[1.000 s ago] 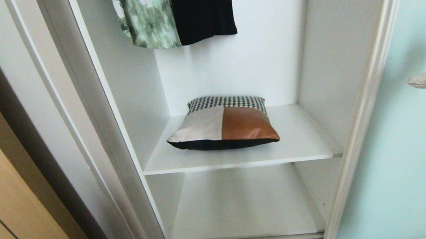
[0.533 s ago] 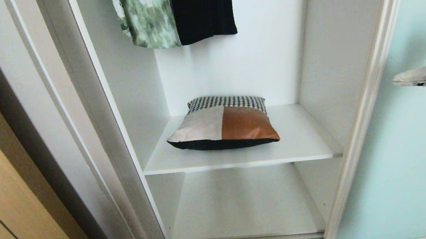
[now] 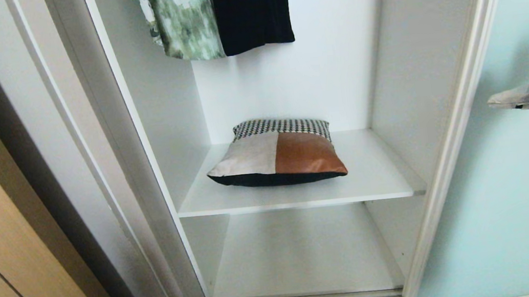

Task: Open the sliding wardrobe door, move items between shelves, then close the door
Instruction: Close the door

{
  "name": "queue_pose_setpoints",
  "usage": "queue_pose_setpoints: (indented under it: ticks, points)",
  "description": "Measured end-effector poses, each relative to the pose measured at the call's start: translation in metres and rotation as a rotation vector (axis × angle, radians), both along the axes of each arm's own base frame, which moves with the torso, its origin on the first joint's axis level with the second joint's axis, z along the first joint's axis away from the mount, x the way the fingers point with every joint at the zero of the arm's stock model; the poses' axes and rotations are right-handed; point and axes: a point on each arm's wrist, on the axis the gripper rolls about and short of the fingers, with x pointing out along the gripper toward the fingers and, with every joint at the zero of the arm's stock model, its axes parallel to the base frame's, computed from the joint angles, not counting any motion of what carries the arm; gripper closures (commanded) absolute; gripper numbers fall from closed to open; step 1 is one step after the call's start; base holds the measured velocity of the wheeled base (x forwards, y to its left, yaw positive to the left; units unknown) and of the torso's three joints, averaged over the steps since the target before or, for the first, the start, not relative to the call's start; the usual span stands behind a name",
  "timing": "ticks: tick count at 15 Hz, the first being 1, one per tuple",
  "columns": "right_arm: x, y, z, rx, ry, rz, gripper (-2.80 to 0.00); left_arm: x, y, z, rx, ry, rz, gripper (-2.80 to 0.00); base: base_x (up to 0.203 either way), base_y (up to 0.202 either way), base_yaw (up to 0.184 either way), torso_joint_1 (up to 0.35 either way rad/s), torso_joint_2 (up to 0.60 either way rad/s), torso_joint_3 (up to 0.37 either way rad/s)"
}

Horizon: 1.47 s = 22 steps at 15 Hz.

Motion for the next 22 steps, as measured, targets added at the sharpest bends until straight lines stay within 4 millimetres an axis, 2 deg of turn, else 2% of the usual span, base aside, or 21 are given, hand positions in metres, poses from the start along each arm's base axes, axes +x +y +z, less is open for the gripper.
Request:
queue_pose_setpoints:
  ticks: [8,17,22]
  points:
    - [0.033,-0.005,-0.013,-0.037,0.019,-0.064,0.0,0.0,0.0,0.0,0.001,0.0,0.0,0.0,0.0,0.0,0.0,0.0,0.0,0.0]
    - [0.055,-0.002,-0.019,-0.057,0.028,-0.081,0.0,0.0,0.0,0.0,0.001,0.0,0.0,0.0,0.0,0.0,0.0,0.0,0.0,0.0]
    - [0.057,0.02,-0.018,-0.066,0.02,-0.033,0.0,0.0,0.0,0.0,0.001,0.0,0.0,0.0,0.0,0.0,0.0,0.0,0.0,0.0]
